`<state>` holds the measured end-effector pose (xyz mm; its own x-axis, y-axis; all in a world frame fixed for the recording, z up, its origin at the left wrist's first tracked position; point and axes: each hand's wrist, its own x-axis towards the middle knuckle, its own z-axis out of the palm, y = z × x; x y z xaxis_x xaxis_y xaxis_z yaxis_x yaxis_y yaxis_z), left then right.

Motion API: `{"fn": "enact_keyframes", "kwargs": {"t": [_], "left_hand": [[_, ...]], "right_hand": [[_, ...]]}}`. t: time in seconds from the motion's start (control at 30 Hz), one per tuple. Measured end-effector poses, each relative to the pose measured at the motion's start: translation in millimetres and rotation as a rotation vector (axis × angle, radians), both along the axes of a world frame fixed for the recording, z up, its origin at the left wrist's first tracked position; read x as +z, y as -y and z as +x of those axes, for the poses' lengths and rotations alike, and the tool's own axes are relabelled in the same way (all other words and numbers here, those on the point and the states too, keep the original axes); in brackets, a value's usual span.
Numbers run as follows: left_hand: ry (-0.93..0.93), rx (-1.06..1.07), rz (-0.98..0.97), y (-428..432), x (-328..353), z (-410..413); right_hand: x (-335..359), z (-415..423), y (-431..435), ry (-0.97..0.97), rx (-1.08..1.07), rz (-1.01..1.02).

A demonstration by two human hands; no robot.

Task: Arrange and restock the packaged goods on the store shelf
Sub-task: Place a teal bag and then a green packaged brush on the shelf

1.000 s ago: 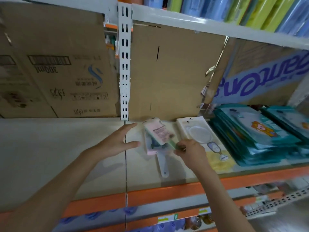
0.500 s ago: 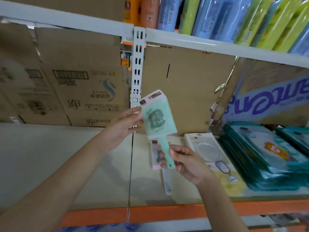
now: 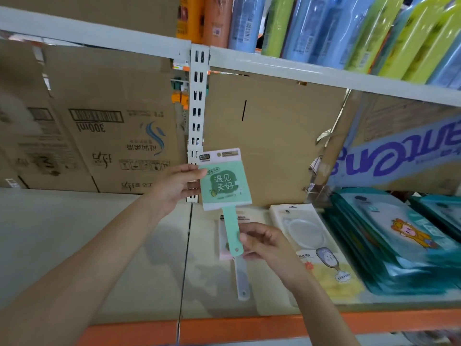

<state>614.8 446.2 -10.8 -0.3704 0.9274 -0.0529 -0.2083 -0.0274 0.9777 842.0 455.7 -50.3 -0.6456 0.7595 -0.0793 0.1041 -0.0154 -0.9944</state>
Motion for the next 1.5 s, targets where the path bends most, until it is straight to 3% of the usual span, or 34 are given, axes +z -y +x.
{"fn": "enact_keyframes", "kwargs": {"t": [0.17, 0.53, 0.63, 0.77, 0.9, 1.23, 1.5], "left_hand": [[0.019, -0.022, -0.123, -14, -16, 12], [-0.004, -0.053, -0.277, -33, -69, 42], [-0.071, -0.061, -0.308, -34, -78, 45], [-0.414, -0.05, -0.302, -33, -95, 43], [-0.582, -0.072, -0.263, -29, -106, 43], [-0.677, -0.014, -0.233, -24, -111, 43], [-0.667, -0.024, -0.267, -19, -111, 44]], "right_hand": [[-21, 10, 8, 0.281, -0.08, 0.279], [-36, 13, 18, 0.852, -0.147, 0.512], [-43, 11, 22, 0.887, -0.156, 0.525], [-46, 9, 29, 0.897, -0.139, 0.481], [-47, 9, 34, 0.902, -0.122, 0.494], [-49, 7, 38, 0.986, -0.125, 0.639], [-54, 7, 40, 0.966, -0.151, 0.619]]}}
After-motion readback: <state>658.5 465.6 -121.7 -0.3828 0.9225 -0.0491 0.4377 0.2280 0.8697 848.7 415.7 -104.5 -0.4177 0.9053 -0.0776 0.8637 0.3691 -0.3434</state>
